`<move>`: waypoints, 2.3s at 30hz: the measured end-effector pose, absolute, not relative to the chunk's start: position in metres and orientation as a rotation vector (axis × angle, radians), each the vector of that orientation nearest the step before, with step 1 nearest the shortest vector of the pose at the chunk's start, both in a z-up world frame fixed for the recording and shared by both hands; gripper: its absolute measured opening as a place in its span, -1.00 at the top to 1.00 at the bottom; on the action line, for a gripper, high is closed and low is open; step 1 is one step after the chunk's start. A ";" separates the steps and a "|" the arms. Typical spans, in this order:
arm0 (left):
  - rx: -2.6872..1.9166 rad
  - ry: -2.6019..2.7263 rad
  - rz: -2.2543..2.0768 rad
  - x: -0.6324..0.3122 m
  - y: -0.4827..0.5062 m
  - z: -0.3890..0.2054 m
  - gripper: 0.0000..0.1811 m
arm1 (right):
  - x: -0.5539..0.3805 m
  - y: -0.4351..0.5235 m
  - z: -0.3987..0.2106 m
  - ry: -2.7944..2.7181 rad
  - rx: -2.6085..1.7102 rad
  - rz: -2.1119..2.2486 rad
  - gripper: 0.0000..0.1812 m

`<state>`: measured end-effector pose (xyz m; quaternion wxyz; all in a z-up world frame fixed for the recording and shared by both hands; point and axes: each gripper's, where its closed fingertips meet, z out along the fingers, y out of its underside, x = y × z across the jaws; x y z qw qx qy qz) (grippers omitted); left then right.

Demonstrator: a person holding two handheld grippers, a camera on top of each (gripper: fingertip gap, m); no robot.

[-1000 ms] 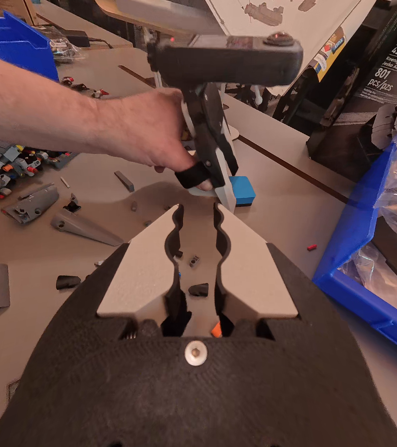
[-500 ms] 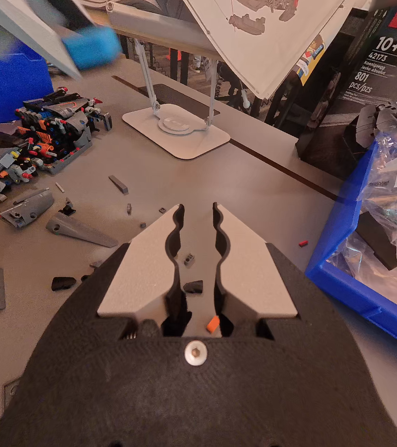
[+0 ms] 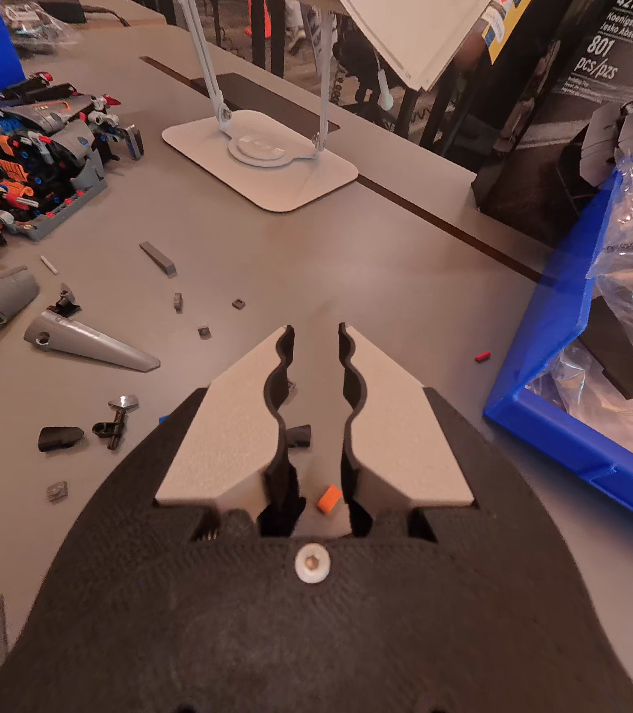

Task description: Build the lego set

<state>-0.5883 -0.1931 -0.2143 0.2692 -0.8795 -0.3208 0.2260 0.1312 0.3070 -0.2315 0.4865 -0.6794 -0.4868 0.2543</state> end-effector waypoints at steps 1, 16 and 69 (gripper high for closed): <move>-2.349 -0.905 0.579 -0.600 -0.201 -0.227 0.39 | 0.131 0.308 -0.234 -1.190 -1.657 0.607 0.76; -2.286 -1.108 0.533 -0.646 -0.224 -0.265 0.01 | 0.130 0.309 -0.239 -1.214 -1.668 0.600 0.76; -1.778 0.662 -0.232 0.001 0.214 -0.171 0.76 | 0.144 0.275 -0.262 -1.355 -2.138 0.516 0.80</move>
